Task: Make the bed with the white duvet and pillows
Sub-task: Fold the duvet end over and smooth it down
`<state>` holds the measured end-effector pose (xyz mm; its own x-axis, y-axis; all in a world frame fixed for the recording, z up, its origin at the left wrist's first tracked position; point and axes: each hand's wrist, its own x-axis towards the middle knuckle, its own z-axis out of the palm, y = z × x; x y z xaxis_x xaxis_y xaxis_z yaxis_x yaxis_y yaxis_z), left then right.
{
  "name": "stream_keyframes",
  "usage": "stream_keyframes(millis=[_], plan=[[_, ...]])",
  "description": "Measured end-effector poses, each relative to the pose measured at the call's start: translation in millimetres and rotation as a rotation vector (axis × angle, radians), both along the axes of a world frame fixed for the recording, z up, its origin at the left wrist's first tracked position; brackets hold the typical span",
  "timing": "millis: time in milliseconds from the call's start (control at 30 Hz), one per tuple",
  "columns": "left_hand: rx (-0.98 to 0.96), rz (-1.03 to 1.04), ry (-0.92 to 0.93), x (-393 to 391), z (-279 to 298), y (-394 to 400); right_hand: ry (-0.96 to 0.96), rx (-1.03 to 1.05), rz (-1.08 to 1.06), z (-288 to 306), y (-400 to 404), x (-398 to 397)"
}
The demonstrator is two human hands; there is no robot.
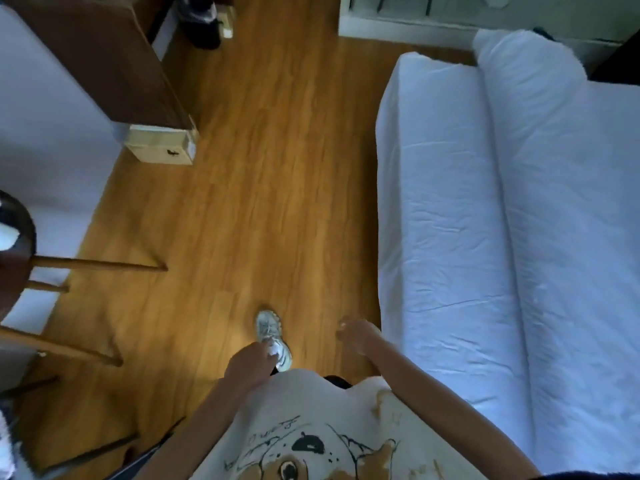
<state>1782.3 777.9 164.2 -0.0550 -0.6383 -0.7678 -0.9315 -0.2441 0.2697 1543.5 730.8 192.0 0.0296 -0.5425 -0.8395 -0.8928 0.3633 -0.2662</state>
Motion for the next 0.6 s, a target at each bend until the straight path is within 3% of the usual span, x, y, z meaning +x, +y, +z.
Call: stream_keyframes(millis=[300, 400, 600], plan=[[-0.005, -0.176, 0.049, 29, 27, -271, -0.065, -0.068, -0.191, 11, -184, 46], [-0.001, -0.117, 0.083, 14, 24, -347, -0.036, -0.057, -0.193, 2, -245, 44], [0.056, -0.209, 0.103, -31, 13, -495, -0.014, -0.009, -0.229, -25, -391, 12]])
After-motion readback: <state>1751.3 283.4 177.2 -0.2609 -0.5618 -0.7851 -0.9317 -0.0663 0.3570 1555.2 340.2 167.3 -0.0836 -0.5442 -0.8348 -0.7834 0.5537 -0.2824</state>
